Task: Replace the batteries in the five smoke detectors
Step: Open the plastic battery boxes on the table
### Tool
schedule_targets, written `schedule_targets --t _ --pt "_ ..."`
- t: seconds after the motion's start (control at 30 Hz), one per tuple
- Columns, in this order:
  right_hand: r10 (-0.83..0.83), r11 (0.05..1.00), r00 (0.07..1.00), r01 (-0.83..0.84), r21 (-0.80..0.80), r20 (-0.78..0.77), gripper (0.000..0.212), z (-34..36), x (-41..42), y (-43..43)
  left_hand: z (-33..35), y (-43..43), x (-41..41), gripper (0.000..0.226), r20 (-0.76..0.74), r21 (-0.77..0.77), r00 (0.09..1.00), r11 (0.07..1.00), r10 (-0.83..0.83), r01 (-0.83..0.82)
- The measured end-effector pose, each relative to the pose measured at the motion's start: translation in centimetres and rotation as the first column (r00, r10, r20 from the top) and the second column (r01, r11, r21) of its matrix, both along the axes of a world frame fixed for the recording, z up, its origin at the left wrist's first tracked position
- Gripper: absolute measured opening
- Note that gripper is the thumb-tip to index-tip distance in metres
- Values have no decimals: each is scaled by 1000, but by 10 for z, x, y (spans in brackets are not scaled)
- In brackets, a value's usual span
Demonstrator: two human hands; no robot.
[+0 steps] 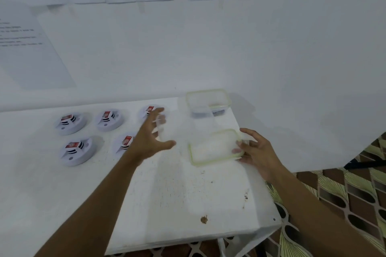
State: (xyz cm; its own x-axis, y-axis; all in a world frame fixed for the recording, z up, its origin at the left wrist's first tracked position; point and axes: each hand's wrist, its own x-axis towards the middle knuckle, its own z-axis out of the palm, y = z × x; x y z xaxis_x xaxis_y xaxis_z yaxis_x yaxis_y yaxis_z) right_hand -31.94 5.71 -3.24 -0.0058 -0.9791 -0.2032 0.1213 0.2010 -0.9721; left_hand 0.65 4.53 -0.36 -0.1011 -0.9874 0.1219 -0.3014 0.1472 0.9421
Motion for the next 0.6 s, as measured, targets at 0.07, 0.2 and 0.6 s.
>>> schedule_targets --t 0.07,0.2,0.6 --pt "-24 1000 994 22 -15 -104 31 -2 5 -3 -10 2 -18 103 6 41 998 997 -61 61" --pt "-141 980 881 59 -191 -451 29 -1 -5 -4 -28 3 -46 105 25 86 996 993 -86 84" --pt "-19 989 931 -36 -145 -365 30 -3 -8 -6 -49 15 -64 98 26 113 999 993 -28 25"
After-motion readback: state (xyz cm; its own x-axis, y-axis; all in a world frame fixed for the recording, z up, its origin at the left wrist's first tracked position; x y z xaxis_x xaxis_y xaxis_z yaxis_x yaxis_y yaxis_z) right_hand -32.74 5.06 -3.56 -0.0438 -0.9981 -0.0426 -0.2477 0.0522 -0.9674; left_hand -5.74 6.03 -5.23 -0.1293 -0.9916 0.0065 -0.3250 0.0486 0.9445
